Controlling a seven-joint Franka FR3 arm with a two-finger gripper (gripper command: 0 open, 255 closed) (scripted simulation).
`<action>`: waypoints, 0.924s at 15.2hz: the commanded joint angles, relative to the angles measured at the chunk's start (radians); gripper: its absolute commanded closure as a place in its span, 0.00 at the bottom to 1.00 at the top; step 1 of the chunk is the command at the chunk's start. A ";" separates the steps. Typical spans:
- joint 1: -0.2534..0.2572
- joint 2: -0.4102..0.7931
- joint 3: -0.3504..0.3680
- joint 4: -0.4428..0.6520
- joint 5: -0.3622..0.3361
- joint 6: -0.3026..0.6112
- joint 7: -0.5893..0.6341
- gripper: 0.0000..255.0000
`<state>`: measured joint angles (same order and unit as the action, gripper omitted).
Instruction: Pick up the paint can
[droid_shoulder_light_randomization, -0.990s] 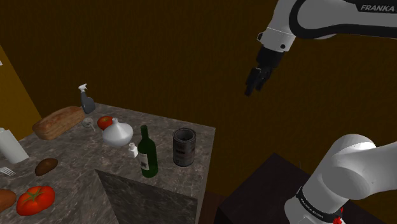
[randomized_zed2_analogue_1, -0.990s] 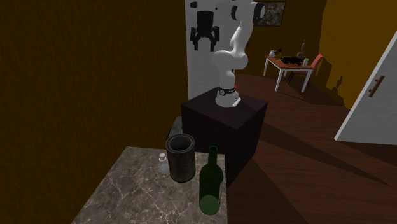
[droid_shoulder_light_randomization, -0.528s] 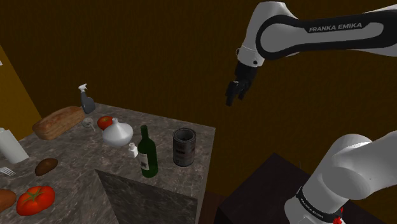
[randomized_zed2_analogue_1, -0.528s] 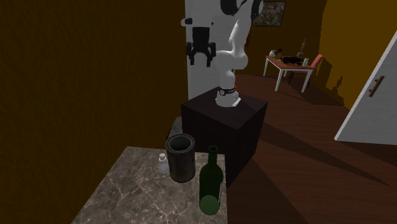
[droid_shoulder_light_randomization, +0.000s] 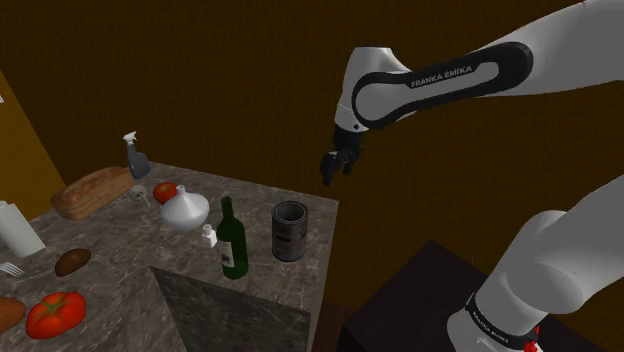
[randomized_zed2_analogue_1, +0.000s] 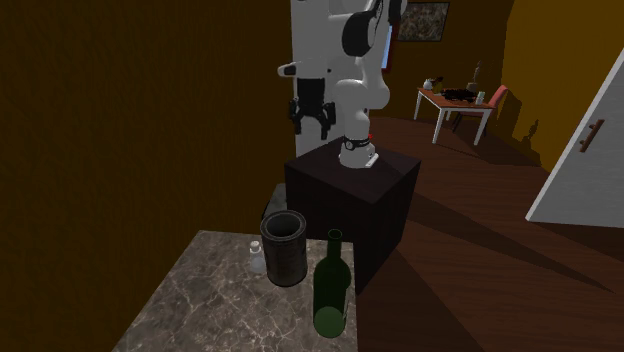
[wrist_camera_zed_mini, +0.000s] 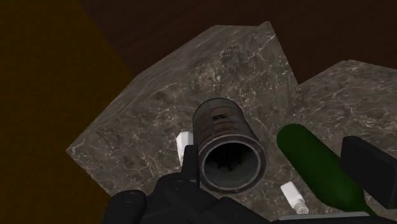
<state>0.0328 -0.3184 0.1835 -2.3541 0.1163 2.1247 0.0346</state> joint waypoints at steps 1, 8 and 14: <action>0.002 0.073 0.016 0.019 -0.008 0.048 0.018 0.00; 0.010 0.350 0.052 0.143 -0.072 0.174 0.091 0.00; 0.040 0.591 0.052 0.297 -0.146 0.234 0.158 0.00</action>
<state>0.0665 0.2256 0.2376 -2.0930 -0.0150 2.3512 0.1807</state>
